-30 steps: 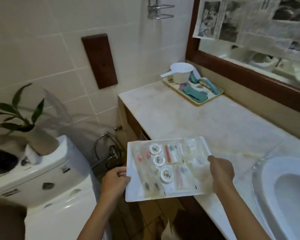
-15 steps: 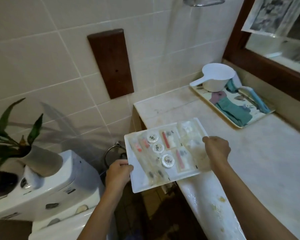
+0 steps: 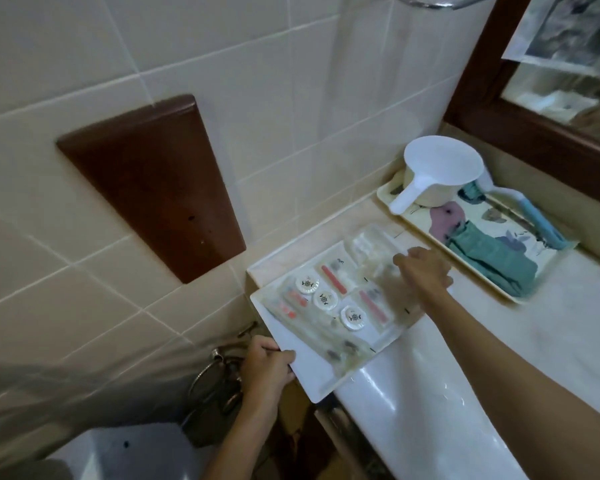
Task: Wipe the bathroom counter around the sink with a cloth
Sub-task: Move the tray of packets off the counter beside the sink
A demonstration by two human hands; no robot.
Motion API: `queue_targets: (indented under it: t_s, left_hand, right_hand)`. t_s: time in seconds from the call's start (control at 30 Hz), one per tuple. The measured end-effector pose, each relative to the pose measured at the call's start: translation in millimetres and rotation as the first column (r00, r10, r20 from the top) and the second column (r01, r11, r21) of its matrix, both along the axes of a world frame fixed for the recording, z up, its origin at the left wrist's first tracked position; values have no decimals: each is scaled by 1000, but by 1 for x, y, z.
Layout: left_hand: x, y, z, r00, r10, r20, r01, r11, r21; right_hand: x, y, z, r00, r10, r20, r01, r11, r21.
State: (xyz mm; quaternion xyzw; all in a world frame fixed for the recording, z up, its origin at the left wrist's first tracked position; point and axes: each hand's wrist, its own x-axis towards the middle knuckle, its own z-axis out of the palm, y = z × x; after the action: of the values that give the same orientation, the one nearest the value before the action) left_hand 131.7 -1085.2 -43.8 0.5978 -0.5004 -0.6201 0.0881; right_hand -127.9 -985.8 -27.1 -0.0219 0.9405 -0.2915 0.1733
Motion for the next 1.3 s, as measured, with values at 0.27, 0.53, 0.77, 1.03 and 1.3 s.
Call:
queue_targets:
  t_s: [0.27,0.53,0.77,1.03,1.3]
  left_hand:
    - [-34,-28,-8,996,39,-80,-41,999,-26]
    - [-46,-37,-12,997,14,-71,-23,993,-115]
    - [-50,-23,-17,996,67,54,-48,952,-302]
    - [-83,45,-10,661,-740,127,473,278,-836]
    - [-107,69,-42,252,-763,595,703,-278,-654]
  right_hand:
    - [-23,-43,-4,996,-47,-76,38,992,-121]
    - [-23,-30,-5,999,32,5,-27,915,-402]
    - [-30,29,-2,923,-48,-383,-66,958,-279]
    - [-89,81,-3,962,113,-248,-64,978,196]
    - [-112,98,2,986,78,-148,-32,956,291]
